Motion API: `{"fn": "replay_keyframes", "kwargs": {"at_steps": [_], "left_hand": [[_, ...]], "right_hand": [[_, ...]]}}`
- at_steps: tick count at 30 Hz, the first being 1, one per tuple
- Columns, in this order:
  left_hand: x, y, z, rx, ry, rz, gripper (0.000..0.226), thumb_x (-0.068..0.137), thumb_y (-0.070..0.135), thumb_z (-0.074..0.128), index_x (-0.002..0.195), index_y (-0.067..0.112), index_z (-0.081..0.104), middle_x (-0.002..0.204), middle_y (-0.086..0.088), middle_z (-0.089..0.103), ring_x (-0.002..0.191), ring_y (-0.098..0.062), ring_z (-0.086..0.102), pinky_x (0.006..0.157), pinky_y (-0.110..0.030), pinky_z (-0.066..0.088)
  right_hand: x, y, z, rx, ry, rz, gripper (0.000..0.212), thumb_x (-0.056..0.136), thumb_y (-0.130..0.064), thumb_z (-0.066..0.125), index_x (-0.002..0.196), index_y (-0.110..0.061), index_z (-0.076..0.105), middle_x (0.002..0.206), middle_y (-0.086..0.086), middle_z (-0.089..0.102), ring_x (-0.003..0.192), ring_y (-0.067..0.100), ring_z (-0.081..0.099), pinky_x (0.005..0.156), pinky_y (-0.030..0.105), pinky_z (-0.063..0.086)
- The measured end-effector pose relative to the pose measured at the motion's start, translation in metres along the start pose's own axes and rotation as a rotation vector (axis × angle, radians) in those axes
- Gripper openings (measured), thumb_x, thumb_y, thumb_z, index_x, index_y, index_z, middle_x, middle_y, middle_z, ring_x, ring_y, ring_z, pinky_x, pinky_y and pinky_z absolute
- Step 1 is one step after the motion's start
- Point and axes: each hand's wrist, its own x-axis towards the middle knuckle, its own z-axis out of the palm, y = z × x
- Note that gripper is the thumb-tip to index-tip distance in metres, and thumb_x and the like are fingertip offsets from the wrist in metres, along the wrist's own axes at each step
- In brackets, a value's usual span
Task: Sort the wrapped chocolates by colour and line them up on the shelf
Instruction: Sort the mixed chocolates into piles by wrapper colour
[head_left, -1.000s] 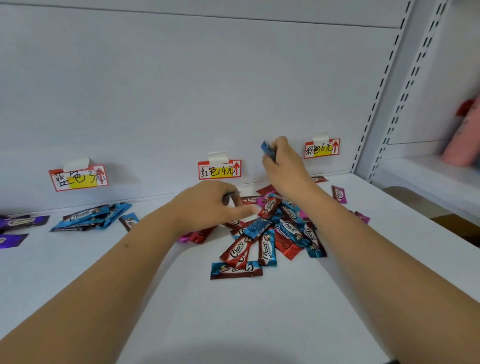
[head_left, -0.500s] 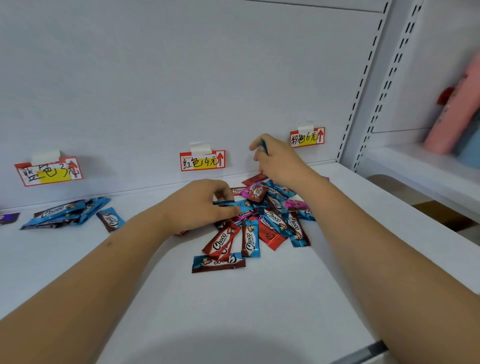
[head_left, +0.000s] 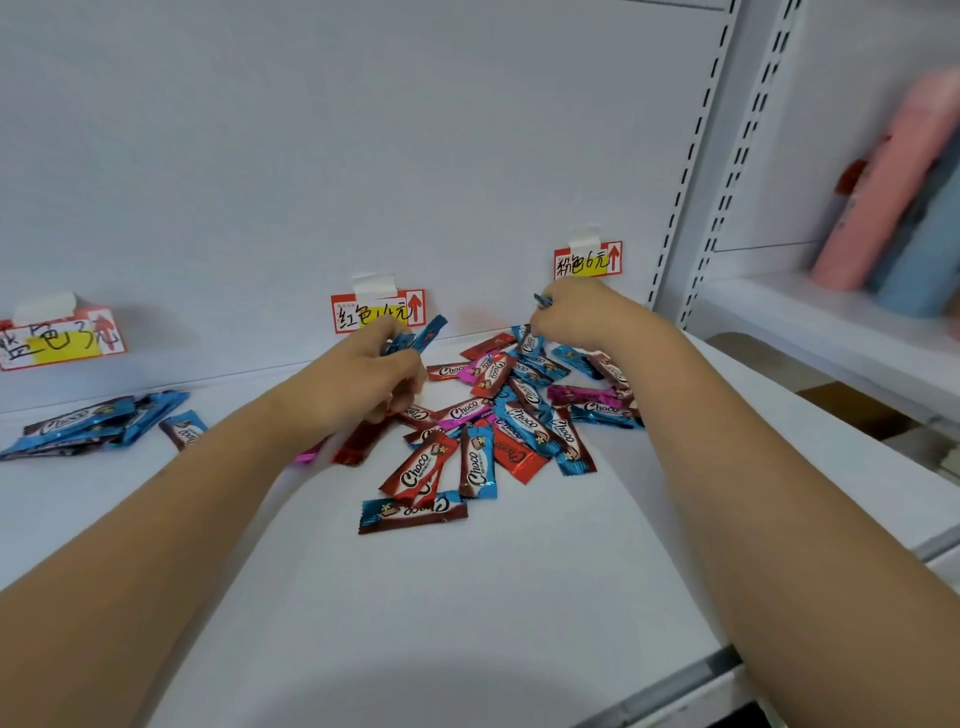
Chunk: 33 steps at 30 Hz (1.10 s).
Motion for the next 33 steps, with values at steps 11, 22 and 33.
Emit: {"fn": "replay_keyframes", "kwargs": {"at_steps": [11,22,33], "left_hand": [[0.002,-0.001,0.003,0.003,0.142,0.048,0.031,0.101,0.035,0.047,0.084,0.018,0.066,0.065,0.002,0.048,0.060,-0.012,0.043,0.057,-0.023,0.037],[0.006,-0.008,0.001,-0.067,0.140,0.107,0.035,0.104,0.036,0.041,0.096,0.019,0.071,0.053,0.004,0.042,0.050,-0.011,0.037,0.052,-0.020,0.037],[0.003,-0.007,0.000,-0.098,0.206,0.168,0.020,0.097,0.037,0.052,0.104,0.021,0.063,0.072,-0.004,0.067,0.057,-0.009,0.062,0.061,-0.018,0.056]], "right_hand": [[-0.009,-0.003,0.007,-0.147,-0.182,0.003,0.059,0.082,-0.056,0.069,0.112,-0.008,0.053,0.086,0.002,0.051,0.083,0.019,0.051,0.056,0.028,0.035],[-0.006,-0.006,0.010,-0.055,-0.254,-0.027,0.040,0.086,-0.043,0.065,0.111,-0.012,0.060,0.106,0.007,0.064,0.094,0.024,0.062,0.069,0.031,0.045],[-0.006,-0.002,0.002,0.100,-0.092,0.017,0.034,0.099,-0.033,0.044,0.087,-0.005,0.059,0.080,0.008,0.056,0.067,0.016,0.045,0.057,0.029,0.034]]}}
